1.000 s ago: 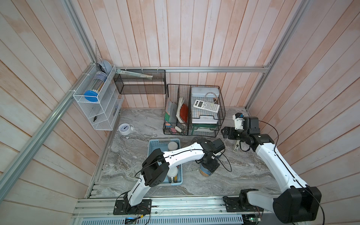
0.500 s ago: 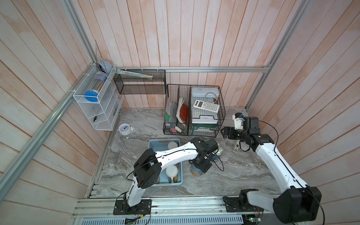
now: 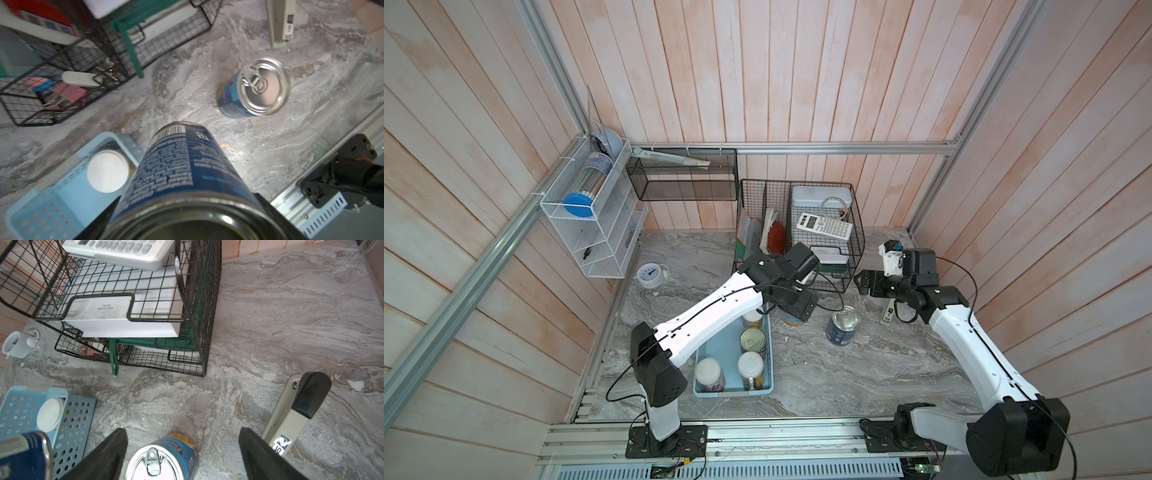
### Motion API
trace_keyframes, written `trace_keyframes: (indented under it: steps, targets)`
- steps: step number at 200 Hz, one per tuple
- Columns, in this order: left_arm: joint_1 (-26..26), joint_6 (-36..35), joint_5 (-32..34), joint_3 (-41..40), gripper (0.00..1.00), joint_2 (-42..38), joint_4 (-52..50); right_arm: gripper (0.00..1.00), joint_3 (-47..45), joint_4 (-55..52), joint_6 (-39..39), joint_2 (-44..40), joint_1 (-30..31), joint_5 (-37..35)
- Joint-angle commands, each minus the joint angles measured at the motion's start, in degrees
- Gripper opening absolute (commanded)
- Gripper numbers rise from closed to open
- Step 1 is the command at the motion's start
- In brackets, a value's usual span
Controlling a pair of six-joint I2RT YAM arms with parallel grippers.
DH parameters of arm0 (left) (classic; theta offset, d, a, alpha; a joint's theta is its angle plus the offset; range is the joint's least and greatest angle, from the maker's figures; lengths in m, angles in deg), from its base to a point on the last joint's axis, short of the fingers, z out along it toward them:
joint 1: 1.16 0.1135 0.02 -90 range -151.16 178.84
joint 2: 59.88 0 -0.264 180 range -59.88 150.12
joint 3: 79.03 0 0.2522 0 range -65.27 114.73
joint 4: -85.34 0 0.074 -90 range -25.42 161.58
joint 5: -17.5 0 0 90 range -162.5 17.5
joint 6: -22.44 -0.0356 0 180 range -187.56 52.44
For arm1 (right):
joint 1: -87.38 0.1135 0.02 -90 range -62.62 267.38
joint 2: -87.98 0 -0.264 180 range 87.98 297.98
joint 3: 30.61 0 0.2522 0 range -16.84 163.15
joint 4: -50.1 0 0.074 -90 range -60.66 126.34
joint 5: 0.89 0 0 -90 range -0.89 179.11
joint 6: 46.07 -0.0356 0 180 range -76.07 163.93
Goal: Put the canned food in the basket
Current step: Place the canned food in the basket.
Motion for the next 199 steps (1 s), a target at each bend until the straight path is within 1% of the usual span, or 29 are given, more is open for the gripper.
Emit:
trace_keyframes:
  steps: [1, 34, 61, 73, 107, 172, 199]
  targets:
    - [6.3, -2.1, 3.2, -0.6, 0.63, -5.5, -0.1, 0.91, -0.9, 1.2, 0.9, -0.5, 0.5, 0.9]
    - [15.2, -3.5, 3.8, -4.2, 0.63, -9.1, 0.6, 0.91, -1.2, 1.4, 0.9, 0.0, 0.9, 0.9]
    - [20.9, -4.3, 3.2, -9.3, 0.63, -12.1, 2.1, 0.91, -1.0, 1.5, 1.1, 0.2, 1.1, 0.7]
    - [22.7, -4.3, 2.6, -12.4, 0.63, -12.9, 3.4, 0.91, -0.9, 1.5, 1.1, 0.3, 1.1, 1.0]
    - [24.5, -4.3, 2.3, -19.7, 0.63, -12.6, 7.7, 0.91, -1.0, 1.6, 1.3, 1.0, 1.7, 1.1]
    - [25.3, -3.9, 1.3, -28.1, 0.63, -12.0, 14.0, 0.91, -1.0, 1.5, 1.6, 1.3, 1.9, 0.9]
    - [27.0, -3.6, 1.4, -31.1, 0.63, -12.2, 16.9, 0.91, -1.1, 1.6, 1.6, 1.5, 2.1, 0.9]
